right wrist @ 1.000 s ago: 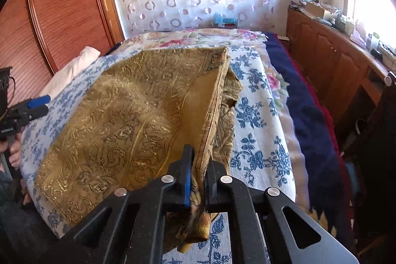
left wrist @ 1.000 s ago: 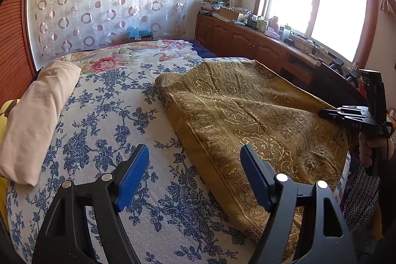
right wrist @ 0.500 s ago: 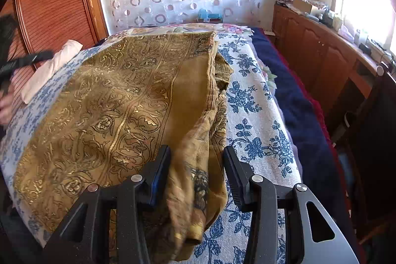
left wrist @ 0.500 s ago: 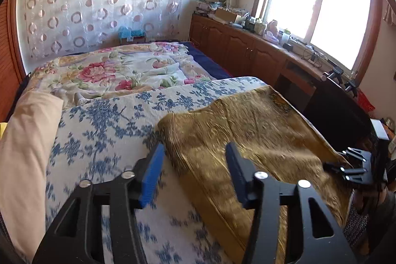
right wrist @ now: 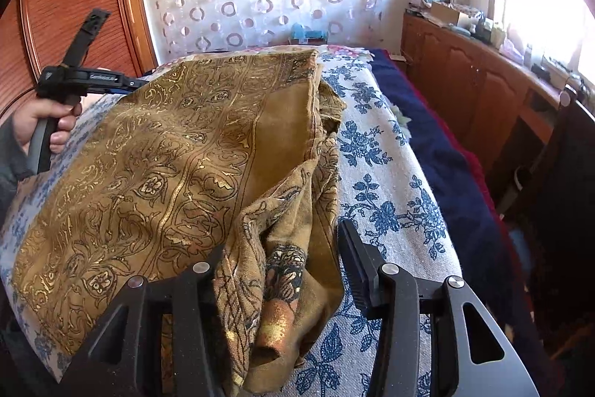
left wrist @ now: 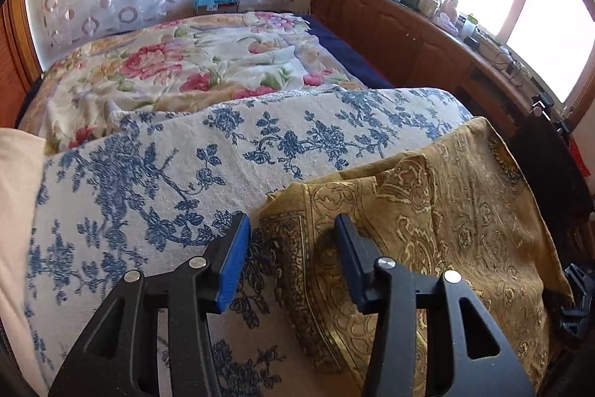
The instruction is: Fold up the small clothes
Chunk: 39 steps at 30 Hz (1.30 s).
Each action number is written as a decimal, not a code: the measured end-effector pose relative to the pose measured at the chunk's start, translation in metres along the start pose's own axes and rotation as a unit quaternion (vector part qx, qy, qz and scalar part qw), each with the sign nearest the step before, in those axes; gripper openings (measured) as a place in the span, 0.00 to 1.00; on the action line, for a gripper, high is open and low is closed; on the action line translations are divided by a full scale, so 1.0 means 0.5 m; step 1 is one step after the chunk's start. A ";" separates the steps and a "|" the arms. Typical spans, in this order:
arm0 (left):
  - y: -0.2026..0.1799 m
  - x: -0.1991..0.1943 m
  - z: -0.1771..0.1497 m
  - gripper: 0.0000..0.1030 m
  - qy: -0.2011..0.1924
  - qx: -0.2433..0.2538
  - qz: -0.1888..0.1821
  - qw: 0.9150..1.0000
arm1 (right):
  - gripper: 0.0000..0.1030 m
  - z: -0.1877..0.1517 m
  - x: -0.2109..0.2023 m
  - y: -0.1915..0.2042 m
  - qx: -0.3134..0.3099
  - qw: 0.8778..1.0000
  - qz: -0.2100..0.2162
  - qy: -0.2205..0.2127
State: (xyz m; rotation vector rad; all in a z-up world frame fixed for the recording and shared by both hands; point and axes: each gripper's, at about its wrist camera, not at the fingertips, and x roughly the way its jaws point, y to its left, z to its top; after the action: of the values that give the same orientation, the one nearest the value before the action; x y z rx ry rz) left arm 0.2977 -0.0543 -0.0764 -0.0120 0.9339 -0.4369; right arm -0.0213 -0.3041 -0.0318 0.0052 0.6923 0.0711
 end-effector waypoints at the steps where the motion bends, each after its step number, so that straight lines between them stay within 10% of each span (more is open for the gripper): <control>1: 0.001 0.001 -0.001 0.22 -0.001 0.002 -0.007 1.000 | 0.47 0.000 -0.001 0.000 0.000 1.000 0.000 0.000; 4: 0.007 -0.011 0.000 0.06 -0.016 -0.008 -0.010 1.000 | 0.47 0.001 0.001 -0.006 0.006 1.000 0.009 0.002; 16: 0.029 -0.094 -0.009 0.08 -0.087 -0.026 0.033 0.995 | 0.47 0.001 0.003 -0.005 0.002 1.000 0.007 0.003; 26: -0.042 -0.191 -0.082 0.75 -0.115 0.035 0.013 0.993 | 0.47 0.001 0.003 -0.005 0.002 1.000 0.007 0.003; 39: -0.099 -0.220 -0.201 0.75 -0.091 0.079 0.027 0.992 | 0.47 0.001 0.004 -0.006 0.003 1.000 0.007 0.003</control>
State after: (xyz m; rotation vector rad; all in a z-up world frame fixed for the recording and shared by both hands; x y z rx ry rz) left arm 0.1454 -0.0413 -0.0419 0.1165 0.7172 -0.4511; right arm -0.0191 -0.3069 -0.0327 0.0146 0.6986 0.0820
